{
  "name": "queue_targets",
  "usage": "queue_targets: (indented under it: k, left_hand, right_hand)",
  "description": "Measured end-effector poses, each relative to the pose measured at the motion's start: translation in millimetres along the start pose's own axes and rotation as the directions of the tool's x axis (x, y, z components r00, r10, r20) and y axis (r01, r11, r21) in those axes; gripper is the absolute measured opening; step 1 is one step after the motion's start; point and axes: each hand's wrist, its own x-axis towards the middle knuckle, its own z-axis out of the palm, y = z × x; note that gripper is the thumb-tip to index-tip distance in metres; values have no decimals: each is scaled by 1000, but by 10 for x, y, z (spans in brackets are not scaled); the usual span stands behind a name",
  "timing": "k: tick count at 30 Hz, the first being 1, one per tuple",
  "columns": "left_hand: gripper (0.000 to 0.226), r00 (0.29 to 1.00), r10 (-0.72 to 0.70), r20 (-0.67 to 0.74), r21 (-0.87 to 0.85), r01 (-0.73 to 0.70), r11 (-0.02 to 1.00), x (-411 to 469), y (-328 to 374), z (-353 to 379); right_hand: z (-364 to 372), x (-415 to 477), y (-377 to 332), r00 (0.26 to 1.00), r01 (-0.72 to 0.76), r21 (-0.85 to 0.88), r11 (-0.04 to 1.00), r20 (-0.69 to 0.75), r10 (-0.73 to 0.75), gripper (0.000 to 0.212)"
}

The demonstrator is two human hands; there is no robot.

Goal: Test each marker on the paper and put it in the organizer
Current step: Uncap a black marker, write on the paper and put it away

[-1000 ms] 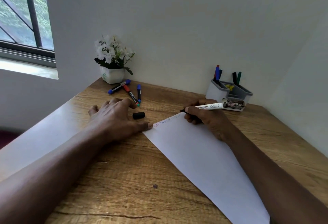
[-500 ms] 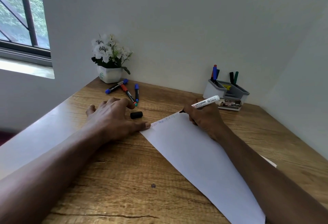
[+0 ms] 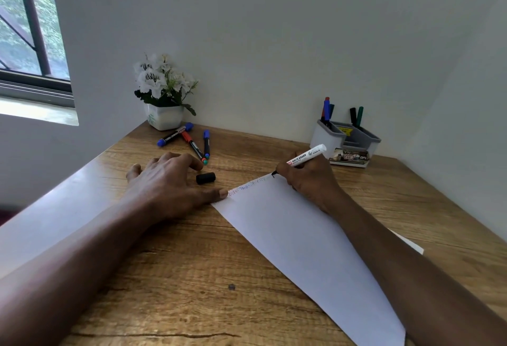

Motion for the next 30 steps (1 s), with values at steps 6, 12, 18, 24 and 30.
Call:
queue_targets:
  k: [6,12,18,24,30]
  left_hand:
    - [95,1000,0,8,-4,0,1000,-1,-3,-3]
    - [90,1000,0,0,2,0,1000,-11,8,-5]
    - [91,1000,0,11,0,0,1000,-38,22,-22]
    - [91,1000,-1,24,8,1,1000,-30,35,-29]
    - [83,1000,1,16,22,-1,1000,-30,45,-32]
  right_hand:
    - [-17,15,11,999,-48,81,996,17,47,26]
    - [2,27,31,1000,-7,19,1000,-15,7,28]
    - [4,31,32,1000,1,1,1000,-14,-1,26]
    - [6,28,41,999,-20,28,999,-29,21,26]
    - [8,29,47,999,-6,-3,1000,-51,6,26]
